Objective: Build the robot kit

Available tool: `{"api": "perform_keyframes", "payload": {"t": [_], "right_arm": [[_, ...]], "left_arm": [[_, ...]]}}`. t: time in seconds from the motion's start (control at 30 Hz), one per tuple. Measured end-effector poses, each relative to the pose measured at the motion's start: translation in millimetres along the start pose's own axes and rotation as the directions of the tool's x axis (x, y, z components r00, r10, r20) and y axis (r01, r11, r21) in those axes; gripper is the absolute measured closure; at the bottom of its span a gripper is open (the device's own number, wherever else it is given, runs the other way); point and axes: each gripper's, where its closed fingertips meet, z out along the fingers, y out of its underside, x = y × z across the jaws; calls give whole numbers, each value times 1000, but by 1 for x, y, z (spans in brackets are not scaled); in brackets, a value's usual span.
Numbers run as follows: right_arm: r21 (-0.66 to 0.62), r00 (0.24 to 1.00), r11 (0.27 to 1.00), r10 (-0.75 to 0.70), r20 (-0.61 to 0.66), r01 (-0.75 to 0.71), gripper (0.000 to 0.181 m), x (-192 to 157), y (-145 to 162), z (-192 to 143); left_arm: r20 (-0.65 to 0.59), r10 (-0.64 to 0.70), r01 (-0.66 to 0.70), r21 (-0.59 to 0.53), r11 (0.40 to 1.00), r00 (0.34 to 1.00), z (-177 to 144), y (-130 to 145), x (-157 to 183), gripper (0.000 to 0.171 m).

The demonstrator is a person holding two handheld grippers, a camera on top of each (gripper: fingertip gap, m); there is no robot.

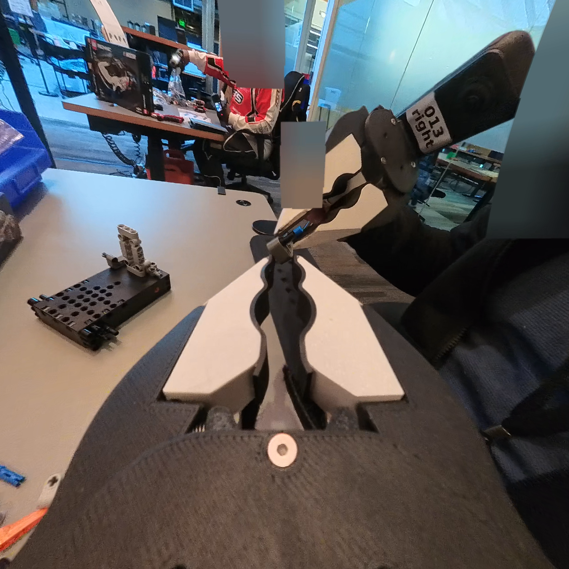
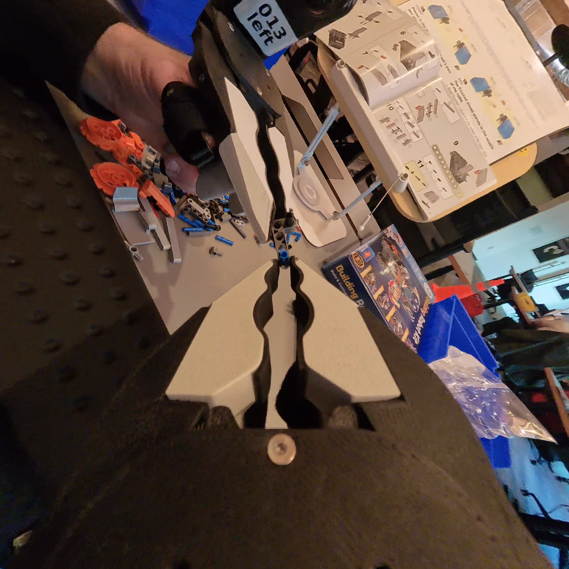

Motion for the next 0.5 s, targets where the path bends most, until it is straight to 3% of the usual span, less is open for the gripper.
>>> {"api": "perform_keyframes", "payload": {"t": [0.23, 0.5], "right_arm": [[-24, 998, 1000, -17, -56, 16, 175, -4, 7, -2], [24, 995, 995, 94, -26, -93, 167, -5, 8, -1]], "left_arm": [[-10, 15, -15, -16, 1000, 1000, 5, 7, 2, 165], [11, 60, -60, -9, 998, 998, 6, 6, 1, 167]]}}
